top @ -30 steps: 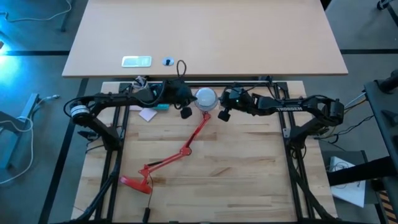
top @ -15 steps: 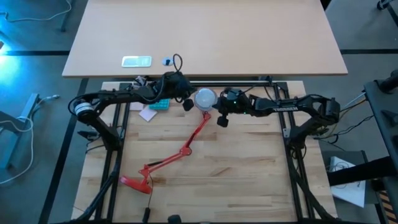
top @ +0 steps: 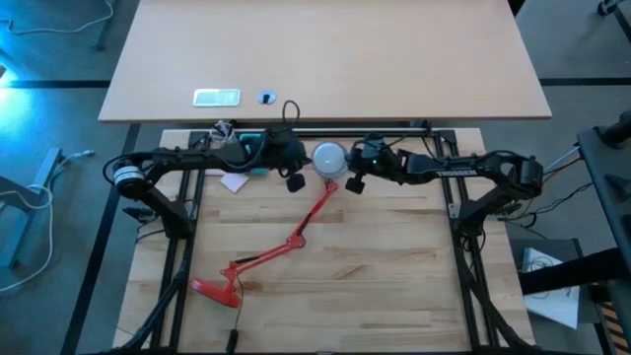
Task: Screw lightbulb
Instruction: Remove the light bulb from the red lamp
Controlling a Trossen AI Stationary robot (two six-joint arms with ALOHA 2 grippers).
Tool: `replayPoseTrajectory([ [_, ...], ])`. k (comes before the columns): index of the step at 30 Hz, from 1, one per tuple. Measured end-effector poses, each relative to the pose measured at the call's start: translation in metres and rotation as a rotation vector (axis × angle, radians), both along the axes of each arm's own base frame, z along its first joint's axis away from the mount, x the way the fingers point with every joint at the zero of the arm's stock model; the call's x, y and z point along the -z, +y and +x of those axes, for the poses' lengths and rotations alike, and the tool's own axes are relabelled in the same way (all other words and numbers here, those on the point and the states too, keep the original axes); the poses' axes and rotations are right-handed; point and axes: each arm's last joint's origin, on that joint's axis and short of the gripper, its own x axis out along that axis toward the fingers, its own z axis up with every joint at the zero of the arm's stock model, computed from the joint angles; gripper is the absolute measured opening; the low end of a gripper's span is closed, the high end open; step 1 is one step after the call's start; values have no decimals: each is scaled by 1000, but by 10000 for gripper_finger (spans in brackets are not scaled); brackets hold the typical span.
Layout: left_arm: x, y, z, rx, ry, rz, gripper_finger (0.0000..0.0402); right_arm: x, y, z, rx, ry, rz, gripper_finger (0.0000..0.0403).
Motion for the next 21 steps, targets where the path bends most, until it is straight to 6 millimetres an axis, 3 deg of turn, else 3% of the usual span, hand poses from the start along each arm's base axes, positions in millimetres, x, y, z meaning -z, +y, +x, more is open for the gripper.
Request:
replayPoseTrajectory([
  [5, -5, 9, -1, -81, -39, 70, 0, 5, 3, -5, -9, 55, 75, 0],
  [12, -13, 15, 3, -88, -124, 126, 0, 2, 7, 1, -149, -44, 184, 0],
  [21, -8, -2, 8, 13, -95, 63, 0, -8, 3, 4, -101, -44, 97, 0],
])
